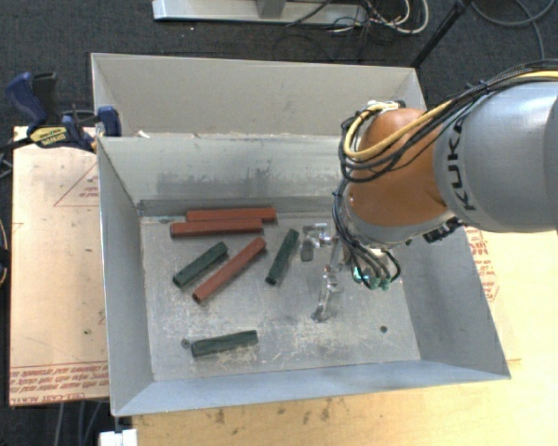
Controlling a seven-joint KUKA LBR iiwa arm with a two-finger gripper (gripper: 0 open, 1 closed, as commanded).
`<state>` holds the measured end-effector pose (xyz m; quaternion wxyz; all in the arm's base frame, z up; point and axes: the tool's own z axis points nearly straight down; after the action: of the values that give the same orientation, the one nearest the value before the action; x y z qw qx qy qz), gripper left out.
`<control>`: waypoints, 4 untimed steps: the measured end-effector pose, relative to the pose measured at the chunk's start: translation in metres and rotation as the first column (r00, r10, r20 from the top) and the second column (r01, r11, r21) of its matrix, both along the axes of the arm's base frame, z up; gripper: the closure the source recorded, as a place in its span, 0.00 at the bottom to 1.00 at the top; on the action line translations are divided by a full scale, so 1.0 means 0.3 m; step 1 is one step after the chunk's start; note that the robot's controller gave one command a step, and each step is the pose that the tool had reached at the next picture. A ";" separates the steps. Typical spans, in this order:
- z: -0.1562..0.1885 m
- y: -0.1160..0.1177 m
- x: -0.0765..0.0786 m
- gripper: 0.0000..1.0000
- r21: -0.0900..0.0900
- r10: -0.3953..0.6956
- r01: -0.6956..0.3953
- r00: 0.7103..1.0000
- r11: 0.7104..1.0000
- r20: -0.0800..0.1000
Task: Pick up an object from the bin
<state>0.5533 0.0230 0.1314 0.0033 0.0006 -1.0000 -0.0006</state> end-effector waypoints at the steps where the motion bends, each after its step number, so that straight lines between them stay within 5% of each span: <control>1: 0.012 0.000 0.007 0.00 0.000 0.000 0.000 1.000 1.000 0.007; 4: -0.132 0.144 0.240 0.00 0.001 0.129 -0.129 0.992 0.992 0.008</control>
Offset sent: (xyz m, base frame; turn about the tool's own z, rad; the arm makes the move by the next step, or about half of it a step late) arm 0.0664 0.0255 -0.0329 -0.1215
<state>0.6252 0.0662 0.0917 -0.0005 0.0650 -0.9979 -0.0010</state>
